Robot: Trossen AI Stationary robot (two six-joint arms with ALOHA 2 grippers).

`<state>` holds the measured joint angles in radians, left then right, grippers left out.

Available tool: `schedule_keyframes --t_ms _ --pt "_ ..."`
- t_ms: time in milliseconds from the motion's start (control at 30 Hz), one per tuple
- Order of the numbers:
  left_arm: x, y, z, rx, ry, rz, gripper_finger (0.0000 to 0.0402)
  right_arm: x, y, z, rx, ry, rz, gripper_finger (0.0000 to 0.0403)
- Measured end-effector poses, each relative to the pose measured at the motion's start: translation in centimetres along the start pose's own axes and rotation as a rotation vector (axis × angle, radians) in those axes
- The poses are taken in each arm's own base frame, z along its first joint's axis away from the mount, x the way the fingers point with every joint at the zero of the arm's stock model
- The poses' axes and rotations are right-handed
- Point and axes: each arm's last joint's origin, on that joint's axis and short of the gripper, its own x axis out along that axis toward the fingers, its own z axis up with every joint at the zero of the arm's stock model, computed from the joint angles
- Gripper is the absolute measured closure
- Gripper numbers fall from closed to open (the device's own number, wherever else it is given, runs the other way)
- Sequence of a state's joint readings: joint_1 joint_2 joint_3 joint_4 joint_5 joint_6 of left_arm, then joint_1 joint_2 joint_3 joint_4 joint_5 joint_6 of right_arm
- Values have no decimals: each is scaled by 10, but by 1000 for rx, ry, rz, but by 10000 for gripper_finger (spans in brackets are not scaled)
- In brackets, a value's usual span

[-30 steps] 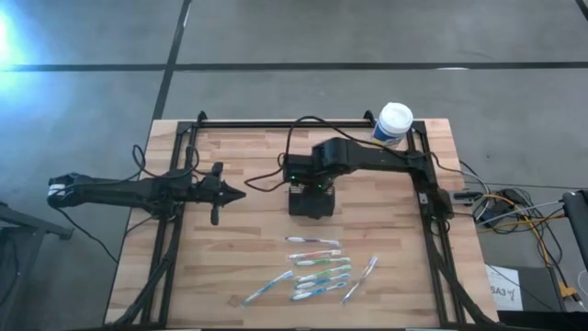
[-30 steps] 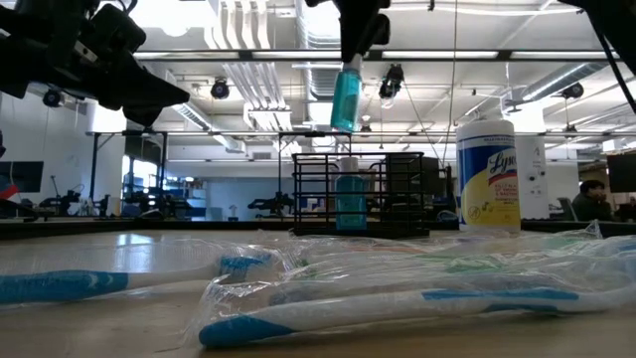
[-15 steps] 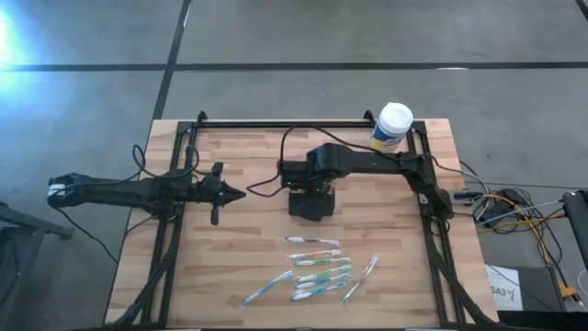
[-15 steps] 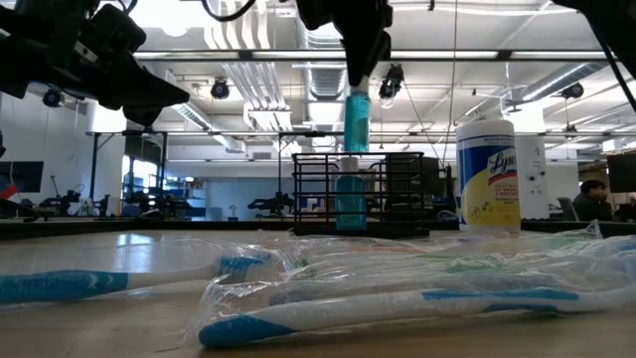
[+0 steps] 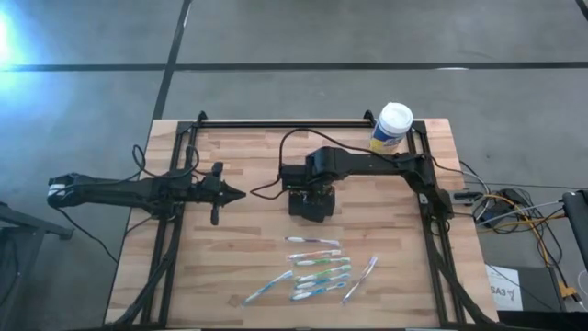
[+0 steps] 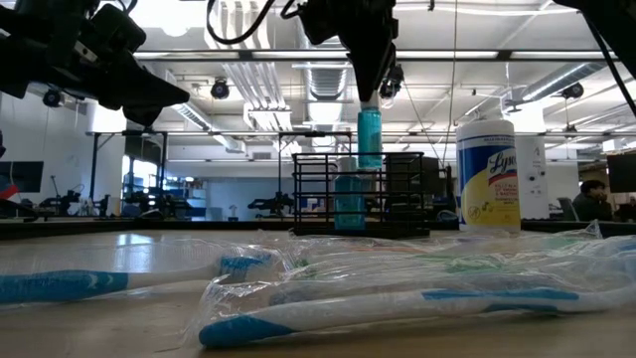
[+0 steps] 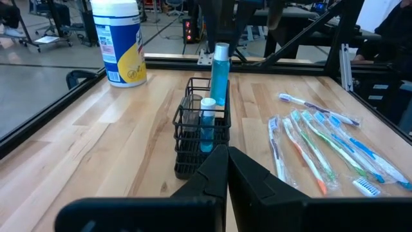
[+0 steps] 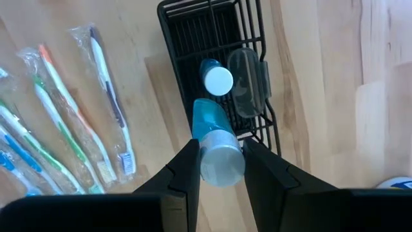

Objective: Pick & Place toothbrushing station
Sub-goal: Put the mouthwash bottle into the wire organizer

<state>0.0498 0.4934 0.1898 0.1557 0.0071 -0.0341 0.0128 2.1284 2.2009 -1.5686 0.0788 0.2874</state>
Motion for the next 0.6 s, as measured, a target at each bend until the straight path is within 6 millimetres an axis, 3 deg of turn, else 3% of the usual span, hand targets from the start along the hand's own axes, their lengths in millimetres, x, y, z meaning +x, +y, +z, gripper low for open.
schedule_keyframes --t_ms 300,600 --pt "0 0 0 0 0 0 390 6 0 2 -3 -8 -24 316" --pt "0 0 0 0 0 0 390 27 2 2 -6 25 -34 316"
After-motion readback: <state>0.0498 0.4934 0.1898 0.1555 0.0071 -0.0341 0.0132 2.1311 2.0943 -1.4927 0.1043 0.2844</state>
